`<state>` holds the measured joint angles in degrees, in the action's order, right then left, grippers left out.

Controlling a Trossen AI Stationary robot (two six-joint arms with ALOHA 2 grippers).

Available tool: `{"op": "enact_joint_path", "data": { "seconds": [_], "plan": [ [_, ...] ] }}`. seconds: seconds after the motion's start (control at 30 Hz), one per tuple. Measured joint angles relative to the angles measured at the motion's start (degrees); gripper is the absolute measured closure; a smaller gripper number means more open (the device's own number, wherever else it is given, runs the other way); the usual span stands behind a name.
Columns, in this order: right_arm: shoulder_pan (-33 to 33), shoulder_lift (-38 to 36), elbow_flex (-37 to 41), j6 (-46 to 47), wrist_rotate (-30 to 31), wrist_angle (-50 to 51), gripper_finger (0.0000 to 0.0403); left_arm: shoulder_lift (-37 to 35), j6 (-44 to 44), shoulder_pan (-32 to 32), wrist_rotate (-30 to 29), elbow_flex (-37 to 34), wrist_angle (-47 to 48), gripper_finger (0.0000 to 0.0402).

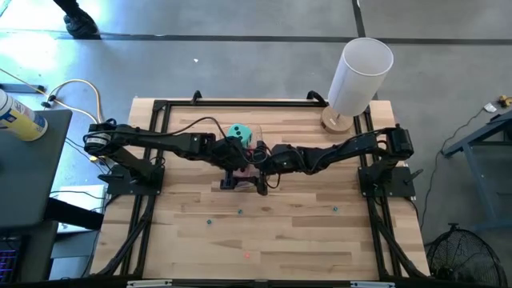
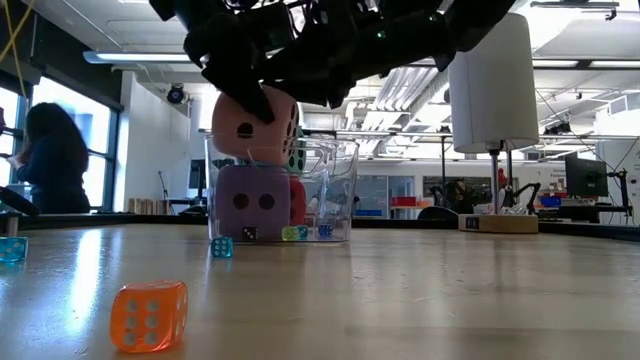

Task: Pick & Place Dice
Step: Put the large pink die into the transparent bin

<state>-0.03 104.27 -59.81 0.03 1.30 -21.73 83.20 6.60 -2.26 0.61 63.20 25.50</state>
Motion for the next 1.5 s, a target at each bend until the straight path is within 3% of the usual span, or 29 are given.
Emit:
{"op": "enact_joint_path", "data": {
  "seconds": [0.97, 1.17, 1.5],
  "plan": [
    [0.0, -0.3, -0.1, 1.9, 0.1, 1.9, 0.0133, -1.8, -0.8, -0.3, -0.7, 0.0, 0.3, 0.0016],
    [0.7, -0.3, -0.1, 4.5, -3.2, 0.6, 0.0133, -2.7, -1.2, -0.3, -0.1, 0.0, 0.3, 0.0016],
    [3.0, -0.3, -0.1, 4.0, 2.5, -0.3, 0.0133, -3.2, 0.0, -0.3, 0.3, 0.0, 0.4, 0.0016]
  ]
}}
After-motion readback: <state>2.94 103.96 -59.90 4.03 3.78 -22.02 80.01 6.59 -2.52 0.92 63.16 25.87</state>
